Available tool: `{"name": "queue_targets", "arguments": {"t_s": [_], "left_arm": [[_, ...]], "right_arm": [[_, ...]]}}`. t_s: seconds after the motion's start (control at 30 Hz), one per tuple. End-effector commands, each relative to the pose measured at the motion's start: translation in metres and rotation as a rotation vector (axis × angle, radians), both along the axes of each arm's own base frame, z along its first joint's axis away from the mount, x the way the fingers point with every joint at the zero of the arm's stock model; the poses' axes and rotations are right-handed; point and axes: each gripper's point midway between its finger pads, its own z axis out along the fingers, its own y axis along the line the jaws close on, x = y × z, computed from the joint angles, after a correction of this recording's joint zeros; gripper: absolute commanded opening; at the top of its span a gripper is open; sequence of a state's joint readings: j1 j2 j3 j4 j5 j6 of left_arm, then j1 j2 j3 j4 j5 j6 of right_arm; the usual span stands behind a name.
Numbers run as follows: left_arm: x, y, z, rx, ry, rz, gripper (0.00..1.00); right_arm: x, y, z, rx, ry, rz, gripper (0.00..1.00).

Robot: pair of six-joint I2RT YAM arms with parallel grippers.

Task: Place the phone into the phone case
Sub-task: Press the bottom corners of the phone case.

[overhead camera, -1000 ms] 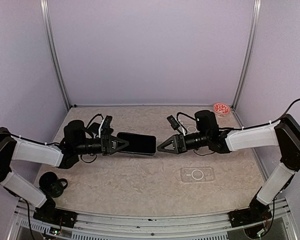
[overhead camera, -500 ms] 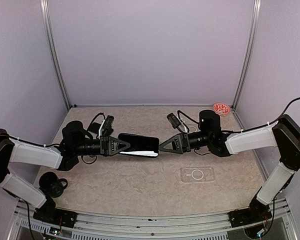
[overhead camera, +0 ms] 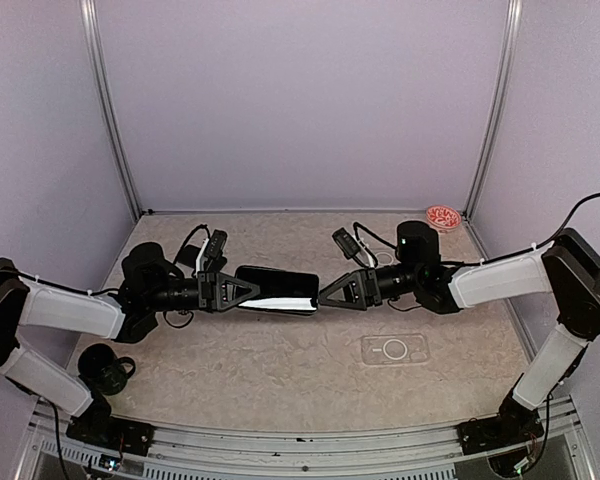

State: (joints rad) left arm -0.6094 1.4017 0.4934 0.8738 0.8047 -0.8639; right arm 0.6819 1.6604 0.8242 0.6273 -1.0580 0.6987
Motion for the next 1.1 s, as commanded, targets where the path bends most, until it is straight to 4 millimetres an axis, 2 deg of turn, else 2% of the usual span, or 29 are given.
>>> {"name": "queue_targets", "arguments": {"t_s": [0.0,0.2,0.47,0.6,0.87,1.07], "left_arm": [[-0.017,-0.002,0.044,-0.108,-0.148,-0.061,0.00],[-0.019,-0.001,0.049,-0.116,-0.158,-0.067,0.00],[-0.022,-0.005,0.045,-0.110,-0.147,-0.078,0.00],[-0.022,-0.007,0.043,-0.110,-0.143,-0.080,0.00],[-0.023,-0.012,0.038,-0.112,-0.128,-0.089,0.00],[-0.021,-0.011,0.034,-0.105,-0.118,-0.078,0.00]], "right_arm": [[0.014,-0.007,-0.001,-0.029,-0.030,-0.058,0.75],[0.014,-0.009,-0.009,-0.037,-0.009,-0.045,0.75],[-0.003,-0.011,0.024,0.098,-0.034,0.051,0.74],[-0.005,-0.010,0.028,0.116,-0.032,0.067,0.73],[-0.012,-0.002,0.027,0.146,-0.006,0.118,0.57],[-0.017,0.000,0.025,0.152,0.000,0.139,0.37]]}}
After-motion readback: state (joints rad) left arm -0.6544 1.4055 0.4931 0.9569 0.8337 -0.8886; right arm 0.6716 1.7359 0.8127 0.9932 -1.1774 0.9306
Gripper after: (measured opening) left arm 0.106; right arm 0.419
